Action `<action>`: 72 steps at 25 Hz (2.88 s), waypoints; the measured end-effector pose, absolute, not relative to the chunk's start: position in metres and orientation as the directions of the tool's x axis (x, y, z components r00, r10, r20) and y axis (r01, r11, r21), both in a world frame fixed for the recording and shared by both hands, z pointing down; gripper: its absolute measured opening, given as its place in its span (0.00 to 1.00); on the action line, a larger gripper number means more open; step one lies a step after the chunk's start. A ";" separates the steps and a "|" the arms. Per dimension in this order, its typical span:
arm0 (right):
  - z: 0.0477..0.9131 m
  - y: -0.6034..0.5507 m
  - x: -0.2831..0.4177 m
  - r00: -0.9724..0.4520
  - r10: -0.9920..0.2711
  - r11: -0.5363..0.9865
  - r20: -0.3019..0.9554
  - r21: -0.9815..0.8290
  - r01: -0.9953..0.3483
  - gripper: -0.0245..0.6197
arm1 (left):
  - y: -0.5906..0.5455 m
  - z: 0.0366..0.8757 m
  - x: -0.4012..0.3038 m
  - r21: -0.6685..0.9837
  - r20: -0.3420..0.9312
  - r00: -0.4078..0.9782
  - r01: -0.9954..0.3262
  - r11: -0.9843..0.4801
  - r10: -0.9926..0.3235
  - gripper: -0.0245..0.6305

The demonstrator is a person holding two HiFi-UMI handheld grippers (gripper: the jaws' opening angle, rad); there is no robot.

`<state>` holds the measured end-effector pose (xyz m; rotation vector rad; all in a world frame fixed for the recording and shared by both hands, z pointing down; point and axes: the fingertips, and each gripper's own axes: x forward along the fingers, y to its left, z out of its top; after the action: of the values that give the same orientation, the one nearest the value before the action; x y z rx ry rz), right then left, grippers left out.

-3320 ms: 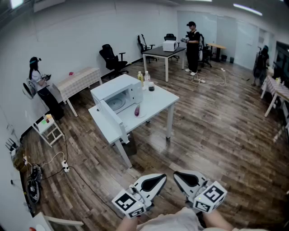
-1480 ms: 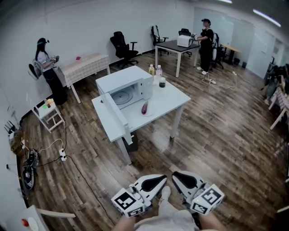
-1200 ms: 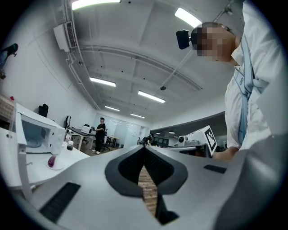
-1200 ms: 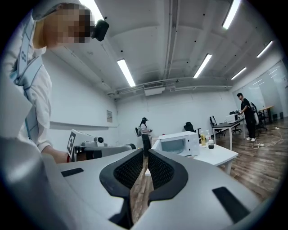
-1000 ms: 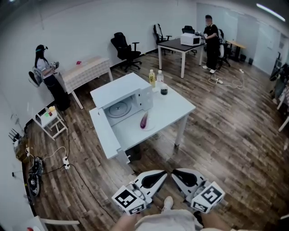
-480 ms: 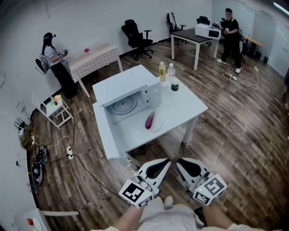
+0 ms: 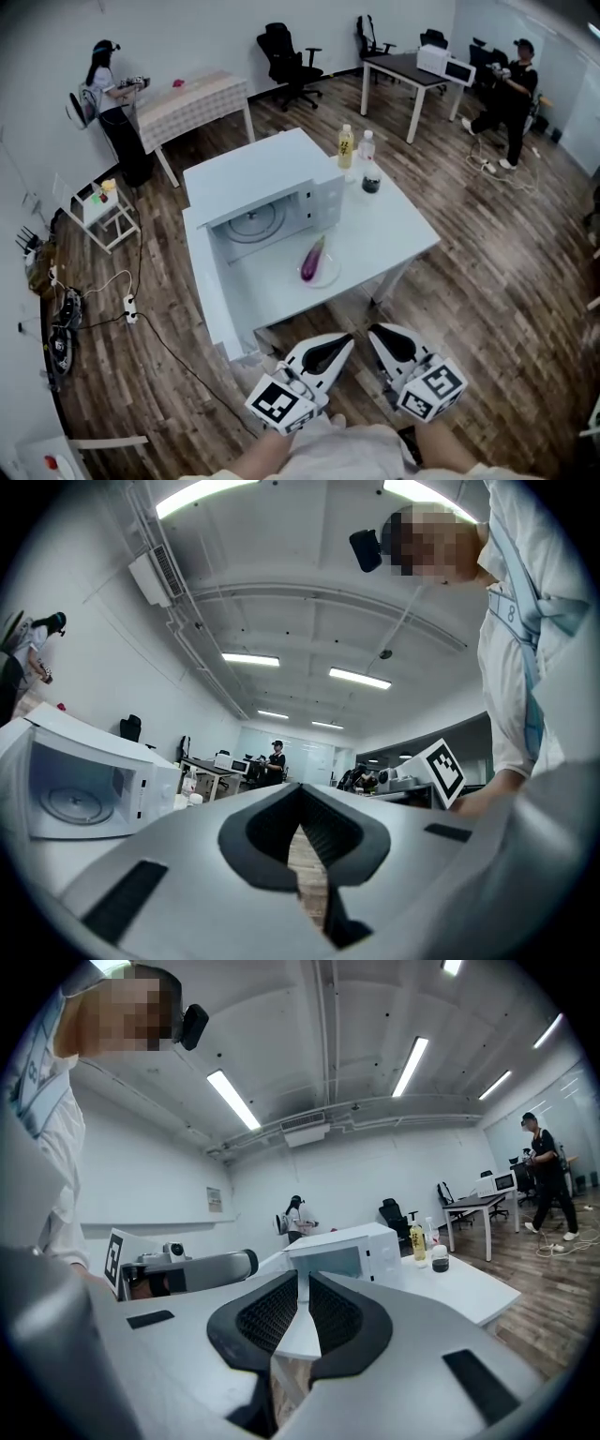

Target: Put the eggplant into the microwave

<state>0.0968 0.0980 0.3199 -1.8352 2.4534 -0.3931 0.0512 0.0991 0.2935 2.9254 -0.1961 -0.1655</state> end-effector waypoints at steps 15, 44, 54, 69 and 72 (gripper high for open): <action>0.375 -0.036 0.125 -0.267 -0.931 0.237 0.248 -0.142 -0.961 0.10 | -0.019 0.295 0.064 0.190 -0.130 0.954 -0.243 -0.951 -0.270 0.04; 0.534 -0.151 0.117 -0.187 -0.897 0.121 0.401 -0.183 -0.976 0.40 | -0.136 0.432 0.067 0.248 0.062 0.829 -0.553 -0.796 -0.556 0.04; 0.579 -0.163 0.107 -0.083 -0.849 -0.073 0.522 -0.272 -0.960 0.47 | -0.149 0.437 0.052 0.247 0.065 0.812 -0.576 -0.779 -0.580 0.04; 0.603 -0.173 0.106 -0.048 -0.797 -0.201 0.602 -0.340 -0.919 0.46 | -0.155 0.441 0.046 0.249 0.057 0.805 -0.585 -0.772 -0.591 0.04; 0.603 -0.171 0.109 -0.071 -0.793 -0.161 0.605 -0.321 -0.933 0.42 | -0.158 0.444 0.048 0.252 0.059 0.805 -0.584 -0.771 -0.591 0.04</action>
<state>0.1085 -0.1713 0.6028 -2.2632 2.1479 -1.1906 0.0477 -0.1576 0.4436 2.7344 -0.9070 -0.0340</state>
